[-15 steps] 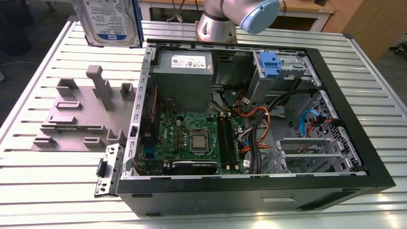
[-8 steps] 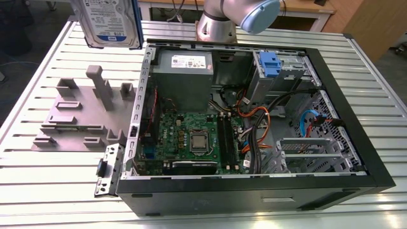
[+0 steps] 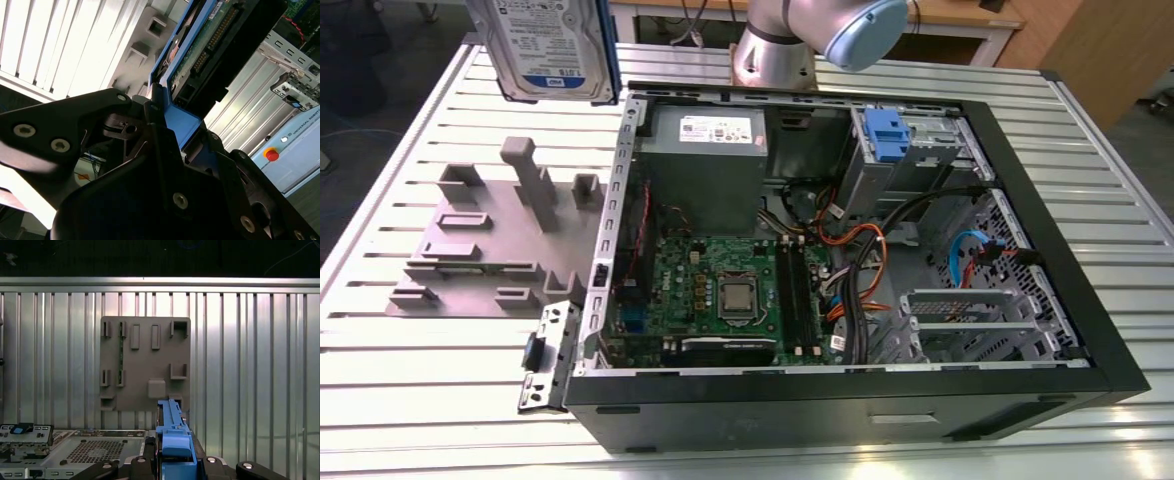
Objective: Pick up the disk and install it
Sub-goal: 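Pick up the disk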
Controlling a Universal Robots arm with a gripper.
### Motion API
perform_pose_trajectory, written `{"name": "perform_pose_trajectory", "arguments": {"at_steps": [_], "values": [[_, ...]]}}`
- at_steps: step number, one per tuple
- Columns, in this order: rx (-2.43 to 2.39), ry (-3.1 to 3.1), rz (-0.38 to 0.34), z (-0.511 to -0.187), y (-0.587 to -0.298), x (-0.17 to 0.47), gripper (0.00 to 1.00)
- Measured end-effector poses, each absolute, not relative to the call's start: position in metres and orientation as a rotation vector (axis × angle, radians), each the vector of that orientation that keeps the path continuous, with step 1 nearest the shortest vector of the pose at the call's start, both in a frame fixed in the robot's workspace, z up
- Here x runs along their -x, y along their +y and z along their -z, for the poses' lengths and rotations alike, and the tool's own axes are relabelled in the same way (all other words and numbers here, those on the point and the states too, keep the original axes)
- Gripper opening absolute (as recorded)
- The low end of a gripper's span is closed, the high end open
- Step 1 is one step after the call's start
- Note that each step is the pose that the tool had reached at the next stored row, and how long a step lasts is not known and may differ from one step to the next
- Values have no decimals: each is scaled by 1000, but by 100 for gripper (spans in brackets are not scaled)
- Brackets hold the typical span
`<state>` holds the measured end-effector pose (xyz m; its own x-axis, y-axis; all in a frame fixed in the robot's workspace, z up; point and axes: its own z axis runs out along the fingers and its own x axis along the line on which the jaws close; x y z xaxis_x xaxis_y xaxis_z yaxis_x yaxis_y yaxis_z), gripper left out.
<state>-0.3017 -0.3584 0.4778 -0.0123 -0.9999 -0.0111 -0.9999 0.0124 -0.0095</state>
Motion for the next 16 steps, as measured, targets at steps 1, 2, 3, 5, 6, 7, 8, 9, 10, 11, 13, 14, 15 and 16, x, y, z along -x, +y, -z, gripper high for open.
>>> {"name": "perform_pose_trajectory", "arguments": {"at_steps": [1,2,3,5,6,7,8,9,10,11,13,14,15,16], "values": [[2197,2225,-2,-478,-358,302,36],[2198,2225,-2,-478,-358,302,36],[2197,2225,-2,-478,-359,302,36],[2198,2225,-2,-478,-359,301,36],[2197,2225,-2,-478,-359,300,36],[2197,2225,-2,-478,-359,300,36],[2198,2225,-2,-478,-359,299,36],[2198,2225,-2,-478,-358,299,36],[2198,2225,-2,-478,-358,298,36],[2198,2225,-2,-478,-359,298,36],[2197,2225,-2,-478,-358,297,36],[2197,2225,-2,-478,-359,297,36],[2197,2225,-2,-478,-358,297,36],[2197,2225,-2,-478,-358,297,36]]}}
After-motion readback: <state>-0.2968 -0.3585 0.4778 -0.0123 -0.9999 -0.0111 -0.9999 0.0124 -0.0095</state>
